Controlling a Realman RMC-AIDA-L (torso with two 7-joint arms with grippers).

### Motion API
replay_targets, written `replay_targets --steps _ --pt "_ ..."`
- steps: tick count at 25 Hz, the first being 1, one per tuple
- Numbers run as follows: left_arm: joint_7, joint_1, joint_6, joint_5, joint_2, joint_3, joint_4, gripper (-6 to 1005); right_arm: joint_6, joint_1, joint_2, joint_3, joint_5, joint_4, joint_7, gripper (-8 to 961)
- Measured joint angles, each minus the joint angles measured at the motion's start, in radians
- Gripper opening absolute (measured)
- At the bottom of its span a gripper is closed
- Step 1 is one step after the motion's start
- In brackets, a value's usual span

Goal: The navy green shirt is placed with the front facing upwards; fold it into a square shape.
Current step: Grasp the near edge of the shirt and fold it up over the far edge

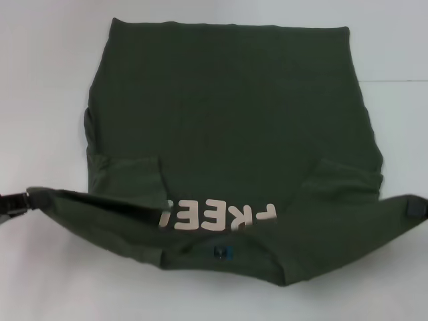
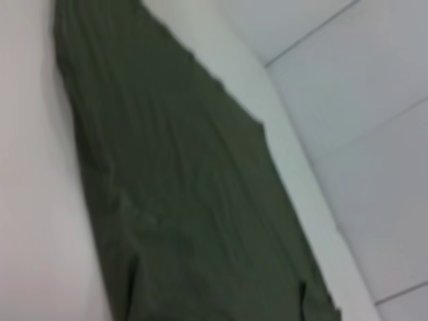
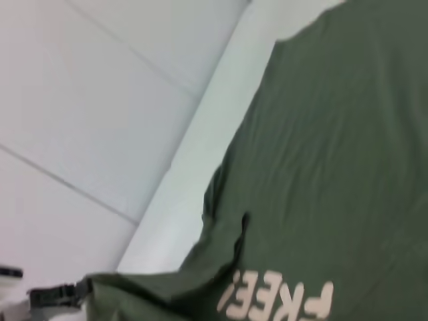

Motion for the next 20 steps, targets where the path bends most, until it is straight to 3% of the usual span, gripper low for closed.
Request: replay_targets --steps 8,14,20 --pt "0.031 0.003 -0.042 -0.109 -0.009 -0.007 -0.051 55 0.059 0.002 0.004 0.006 0.098 0.049 -0.008 46" --pt "0.085 -0.006 -0.102 -0.176 -0.012 -0.004 -0.125 55 0.11 0.008 0.018 0.004 0.166 0.06 -0.011 46" --pt "0.145 -0.033 -0.187 -0.267 -0.03 -0.001 -0.177 56 0.187 0.013 0.036 0.006 0.239 0.066 -0.018 45"
